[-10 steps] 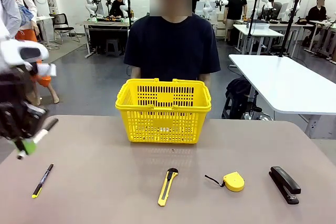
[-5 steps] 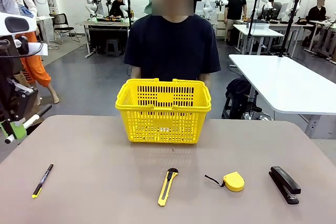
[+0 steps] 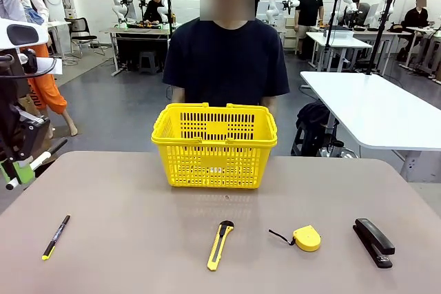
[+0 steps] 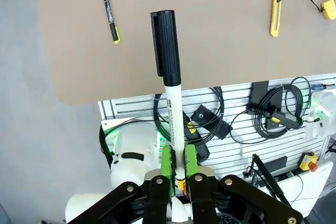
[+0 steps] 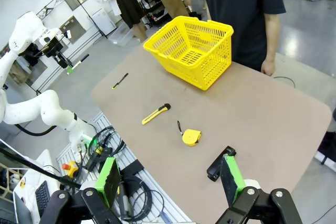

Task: Place the items the person wants into the basket.
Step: Pick up the item the person points to and place it in the Market Basket.

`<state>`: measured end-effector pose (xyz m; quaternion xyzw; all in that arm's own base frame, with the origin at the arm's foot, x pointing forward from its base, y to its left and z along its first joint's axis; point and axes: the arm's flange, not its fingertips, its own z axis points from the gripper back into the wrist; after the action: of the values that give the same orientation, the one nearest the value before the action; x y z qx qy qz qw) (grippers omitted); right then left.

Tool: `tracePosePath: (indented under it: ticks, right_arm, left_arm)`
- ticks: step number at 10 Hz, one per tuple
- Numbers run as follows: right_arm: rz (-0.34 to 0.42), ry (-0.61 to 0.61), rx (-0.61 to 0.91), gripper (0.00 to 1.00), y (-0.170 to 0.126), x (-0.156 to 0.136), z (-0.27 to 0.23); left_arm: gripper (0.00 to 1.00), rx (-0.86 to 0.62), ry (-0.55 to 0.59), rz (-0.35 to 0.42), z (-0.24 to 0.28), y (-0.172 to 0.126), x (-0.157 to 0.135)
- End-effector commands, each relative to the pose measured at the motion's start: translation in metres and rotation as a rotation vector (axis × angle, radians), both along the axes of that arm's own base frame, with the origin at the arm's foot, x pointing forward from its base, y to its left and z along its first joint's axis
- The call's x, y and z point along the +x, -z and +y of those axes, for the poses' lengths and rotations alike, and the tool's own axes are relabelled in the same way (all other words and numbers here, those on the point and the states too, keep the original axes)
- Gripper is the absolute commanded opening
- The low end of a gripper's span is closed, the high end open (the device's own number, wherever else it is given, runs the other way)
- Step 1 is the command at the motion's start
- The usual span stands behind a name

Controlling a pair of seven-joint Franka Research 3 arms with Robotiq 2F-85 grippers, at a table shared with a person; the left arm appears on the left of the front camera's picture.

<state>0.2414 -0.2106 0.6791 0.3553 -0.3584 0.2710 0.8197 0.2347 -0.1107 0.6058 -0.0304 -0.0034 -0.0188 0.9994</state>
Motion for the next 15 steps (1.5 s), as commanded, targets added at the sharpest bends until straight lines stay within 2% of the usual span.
tracePosePath:
  ticks: [1,2,3,5,6,8,10,13,15]
  right_arm:
    - [-0.017,-0.014,0.011,1.0,-0.003,0.0,-0.001]
    - [-0.017,-0.014,0.011,1.0,-0.003,0.0,-0.001]
    - [-0.017,-0.014,0.011,1.0,-0.003,0.0,-0.001]
    - [-0.017,-0.014,0.011,1.0,-0.003,0.0,-0.001]
    - [-0.017,-0.014,0.011,1.0,-0.003,0.0,-0.001]
    - [-0.017,-0.014,0.011,1.0,-0.003,0.0,-0.001]
    - [-0.017,-0.014,0.011,1.0,-0.003,0.0,-0.001]
    - [-0.017,-0.014,0.011,1.0,-0.003,0.0,-0.001]
    - [-0.017,-0.014,0.011,1.0,-0.003,0.0,-0.001]
  left_arm:
    - [0.11,-0.009,0.199,0.017,-0.02,-0.018,0.036]
    - [0.11,-0.036,0.378,0.13,-0.035,-0.034,0.08]
    - [0.11,-0.014,0.477,0.184,-0.049,-0.041,0.126]
    - [0.11,0.058,0.63,0.18,-0.086,-0.034,0.197]
    - [0.11,0.115,0.636,0.143,-0.109,-0.026,0.219]
    - [0.11,0.198,0.634,0.054,-0.152,-0.007,0.248]
    - [0.11,0.156,0.615,-0.057,-0.182,0.01,0.268]
    - [0.11,0.11,0.581,-0.08,-0.201,0.029,0.29]
    - [0.11,0.101,0.566,-0.09,-0.191,0.029,0.296]
